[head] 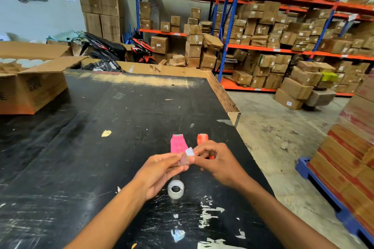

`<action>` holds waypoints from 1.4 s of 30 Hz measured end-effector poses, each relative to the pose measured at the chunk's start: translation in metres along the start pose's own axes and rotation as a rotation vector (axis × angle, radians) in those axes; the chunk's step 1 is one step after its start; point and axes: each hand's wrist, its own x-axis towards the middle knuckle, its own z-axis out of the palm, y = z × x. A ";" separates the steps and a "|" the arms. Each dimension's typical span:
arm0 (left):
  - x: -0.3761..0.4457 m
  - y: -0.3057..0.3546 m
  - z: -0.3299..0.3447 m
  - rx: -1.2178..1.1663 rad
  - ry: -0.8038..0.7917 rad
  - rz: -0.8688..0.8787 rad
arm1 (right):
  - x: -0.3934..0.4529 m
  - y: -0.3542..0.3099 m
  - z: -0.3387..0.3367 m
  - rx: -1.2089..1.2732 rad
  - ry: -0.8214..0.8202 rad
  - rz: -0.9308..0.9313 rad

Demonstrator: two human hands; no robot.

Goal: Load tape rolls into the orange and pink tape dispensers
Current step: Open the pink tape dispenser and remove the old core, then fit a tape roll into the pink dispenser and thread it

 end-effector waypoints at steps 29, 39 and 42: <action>-0.026 -0.011 -0.051 0.003 0.229 0.128 | 0.011 0.011 0.045 0.051 -0.163 0.349; -0.022 -0.007 -0.029 0.149 0.172 0.297 | 0.006 0.008 0.037 0.178 -0.151 0.120; -0.021 -0.006 -0.020 0.189 0.192 0.343 | 0.007 0.012 0.040 0.190 -0.091 0.087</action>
